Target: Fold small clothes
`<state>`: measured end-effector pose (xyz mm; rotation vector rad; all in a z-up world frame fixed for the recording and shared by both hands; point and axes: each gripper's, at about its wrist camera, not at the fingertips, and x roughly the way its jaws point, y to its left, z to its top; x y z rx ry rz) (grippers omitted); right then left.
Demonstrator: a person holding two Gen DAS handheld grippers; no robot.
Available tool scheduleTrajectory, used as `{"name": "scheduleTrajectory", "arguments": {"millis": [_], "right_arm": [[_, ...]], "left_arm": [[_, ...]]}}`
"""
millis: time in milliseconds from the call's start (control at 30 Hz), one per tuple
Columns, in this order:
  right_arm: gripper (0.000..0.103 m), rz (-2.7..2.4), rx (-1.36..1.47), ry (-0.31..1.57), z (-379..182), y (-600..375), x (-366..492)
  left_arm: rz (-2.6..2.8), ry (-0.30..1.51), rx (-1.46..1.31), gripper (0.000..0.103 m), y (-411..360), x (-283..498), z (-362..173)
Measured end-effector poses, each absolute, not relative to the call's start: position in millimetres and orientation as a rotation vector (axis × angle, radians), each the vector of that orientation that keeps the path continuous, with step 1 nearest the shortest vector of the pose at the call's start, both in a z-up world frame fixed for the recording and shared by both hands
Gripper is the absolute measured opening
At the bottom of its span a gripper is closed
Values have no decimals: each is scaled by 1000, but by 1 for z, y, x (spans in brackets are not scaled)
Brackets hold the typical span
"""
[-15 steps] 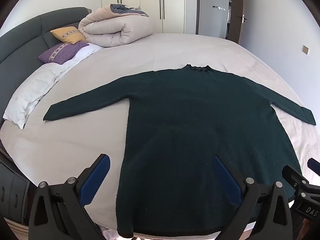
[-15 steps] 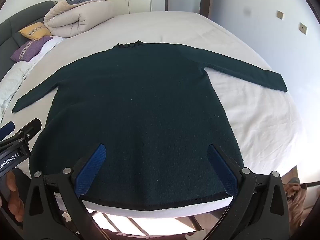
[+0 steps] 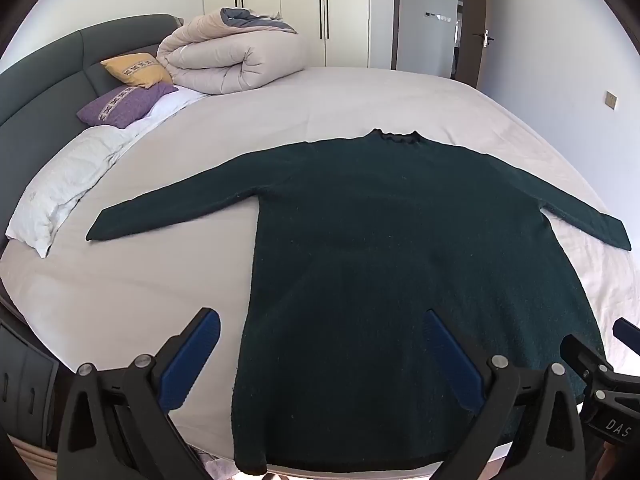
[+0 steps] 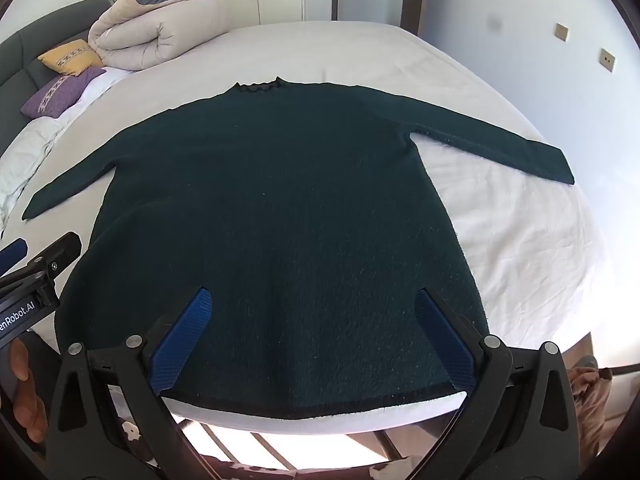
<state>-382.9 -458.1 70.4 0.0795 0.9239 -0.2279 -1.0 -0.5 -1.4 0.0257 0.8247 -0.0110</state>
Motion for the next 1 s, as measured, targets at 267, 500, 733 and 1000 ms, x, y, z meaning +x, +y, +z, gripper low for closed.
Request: {"name": "scheduleTrajectory", "arguments": {"millis": [267, 500, 733, 1000], "right_arm": [[103, -229, 75, 929, 70, -456, -381], [103, -231, 71, 929, 70, -458, -381], [103, -230, 71, 931, 70, -458, -382], [103, -231, 69, 932, 70, -457, -383]], "left_arm": [[-12, 823, 24, 103, -1, -1, -2], [-11, 824, 23, 103, -2, -1, -2], [-11, 826, 24, 103, -2, -1, -2], [-11, 829, 22, 103, -3, -2, -4]]}}
